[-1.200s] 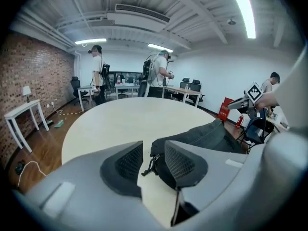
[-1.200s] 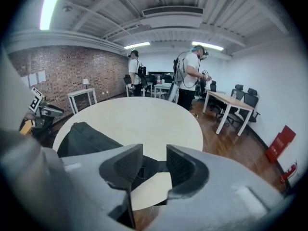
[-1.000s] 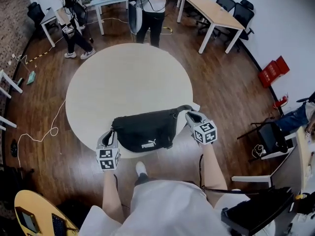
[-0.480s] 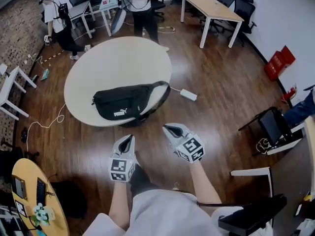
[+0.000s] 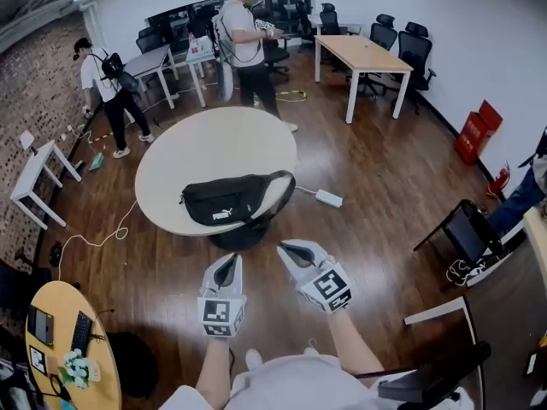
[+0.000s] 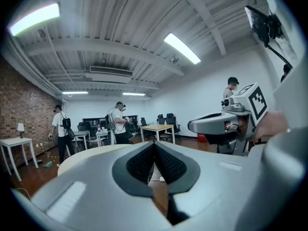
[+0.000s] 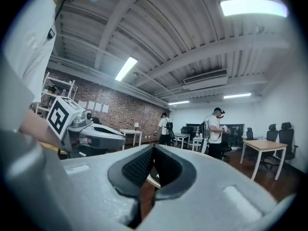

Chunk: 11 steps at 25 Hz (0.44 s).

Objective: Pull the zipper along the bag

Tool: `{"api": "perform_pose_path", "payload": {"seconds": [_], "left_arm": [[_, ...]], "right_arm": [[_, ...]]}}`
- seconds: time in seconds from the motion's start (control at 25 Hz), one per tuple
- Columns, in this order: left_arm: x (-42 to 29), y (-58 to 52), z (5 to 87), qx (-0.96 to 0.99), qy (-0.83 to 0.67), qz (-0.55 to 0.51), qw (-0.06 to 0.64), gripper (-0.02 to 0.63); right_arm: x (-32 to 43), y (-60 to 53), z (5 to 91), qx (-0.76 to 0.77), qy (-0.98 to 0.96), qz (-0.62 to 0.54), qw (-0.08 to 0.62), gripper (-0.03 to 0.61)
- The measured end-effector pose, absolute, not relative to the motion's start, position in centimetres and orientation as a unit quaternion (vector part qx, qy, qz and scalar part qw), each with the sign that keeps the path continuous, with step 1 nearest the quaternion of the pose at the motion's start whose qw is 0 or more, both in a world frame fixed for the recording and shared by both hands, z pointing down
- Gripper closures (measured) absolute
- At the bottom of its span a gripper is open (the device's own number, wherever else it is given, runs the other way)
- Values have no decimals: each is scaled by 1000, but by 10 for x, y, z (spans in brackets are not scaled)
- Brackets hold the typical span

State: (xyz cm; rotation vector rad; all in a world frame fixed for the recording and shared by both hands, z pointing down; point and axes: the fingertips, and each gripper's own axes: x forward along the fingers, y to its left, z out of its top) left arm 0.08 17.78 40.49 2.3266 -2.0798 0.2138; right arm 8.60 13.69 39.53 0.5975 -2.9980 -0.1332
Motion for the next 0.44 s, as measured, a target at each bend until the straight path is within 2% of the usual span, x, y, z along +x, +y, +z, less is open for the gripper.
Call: {"api": "perform_pose_path", "payload": {"seconds": [0.16,0.44], "left_arm": [[-5,214,397,734,-677,51,8,597],[-55,268,419,734,-676,34,50,597]], "right_arm": [[81,162,389,205,-978,-26,30,586],[15,239,404,161,-984,-34,63,586]]}}
